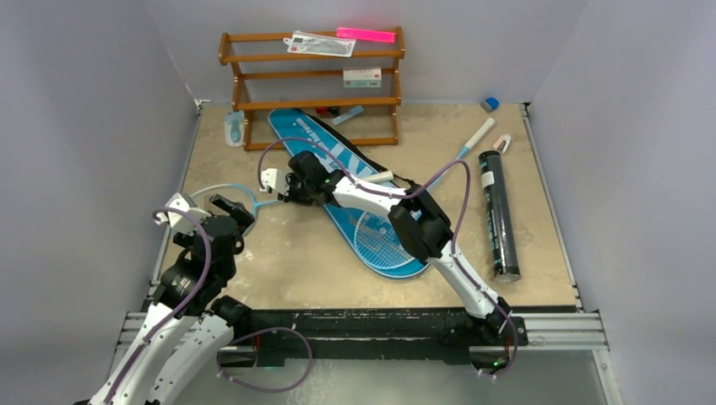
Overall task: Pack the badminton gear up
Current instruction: Pick up the racket from the center of the board.
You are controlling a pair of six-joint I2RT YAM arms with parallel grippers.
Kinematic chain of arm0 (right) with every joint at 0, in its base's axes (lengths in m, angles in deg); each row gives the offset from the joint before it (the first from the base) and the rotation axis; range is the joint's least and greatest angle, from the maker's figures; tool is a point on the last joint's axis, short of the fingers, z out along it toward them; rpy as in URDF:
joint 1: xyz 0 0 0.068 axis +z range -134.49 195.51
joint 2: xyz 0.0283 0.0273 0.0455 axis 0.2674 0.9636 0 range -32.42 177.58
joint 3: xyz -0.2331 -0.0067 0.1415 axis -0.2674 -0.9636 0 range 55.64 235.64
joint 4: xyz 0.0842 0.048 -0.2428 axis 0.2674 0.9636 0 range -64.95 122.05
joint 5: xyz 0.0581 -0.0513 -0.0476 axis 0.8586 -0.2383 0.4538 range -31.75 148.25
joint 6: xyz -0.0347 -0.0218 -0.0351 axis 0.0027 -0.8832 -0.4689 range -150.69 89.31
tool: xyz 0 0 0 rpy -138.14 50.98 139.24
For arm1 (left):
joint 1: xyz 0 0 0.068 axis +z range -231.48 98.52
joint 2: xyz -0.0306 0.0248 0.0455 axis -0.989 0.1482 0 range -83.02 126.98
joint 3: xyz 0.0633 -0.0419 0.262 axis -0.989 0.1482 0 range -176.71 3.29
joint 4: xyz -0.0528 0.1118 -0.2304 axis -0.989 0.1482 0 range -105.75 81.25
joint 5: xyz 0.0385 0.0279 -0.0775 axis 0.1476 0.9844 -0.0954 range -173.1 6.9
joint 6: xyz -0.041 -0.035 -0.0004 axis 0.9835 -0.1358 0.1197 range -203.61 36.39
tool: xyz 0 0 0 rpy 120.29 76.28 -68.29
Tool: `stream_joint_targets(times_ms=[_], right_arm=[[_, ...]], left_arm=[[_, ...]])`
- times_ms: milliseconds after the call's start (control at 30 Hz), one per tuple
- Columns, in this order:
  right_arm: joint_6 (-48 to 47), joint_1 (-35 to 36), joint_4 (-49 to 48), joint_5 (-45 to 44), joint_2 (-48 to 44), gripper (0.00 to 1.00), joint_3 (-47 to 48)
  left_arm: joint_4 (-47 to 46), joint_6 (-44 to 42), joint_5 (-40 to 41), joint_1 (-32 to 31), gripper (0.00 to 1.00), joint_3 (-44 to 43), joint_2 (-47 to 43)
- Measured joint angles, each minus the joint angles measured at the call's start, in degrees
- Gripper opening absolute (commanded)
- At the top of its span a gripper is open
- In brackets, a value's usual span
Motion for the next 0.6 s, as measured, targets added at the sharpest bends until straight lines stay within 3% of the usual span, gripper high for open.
stream_joint_targets(times_ms=[67,267,600], right_arm=[[-0.50,0.00,-0.20,-0.74,0.28,0.00,0.09],[0.04,0.26,-1.90,-3.30,-2.99,0.00,-5.16],[7.43,-0.02,-4.96,-15.96,-32.00,0.00,-26.82]], left_arm=[[0.02,0.00,0.13,0.00,0.85,0.00,-0.15],[0.00,-0.04,0.07,0.00,0.85,0.00,-0.13],[-2.64,-5.53,-5.68,0.04,0.83,-1.29,-1.16]])
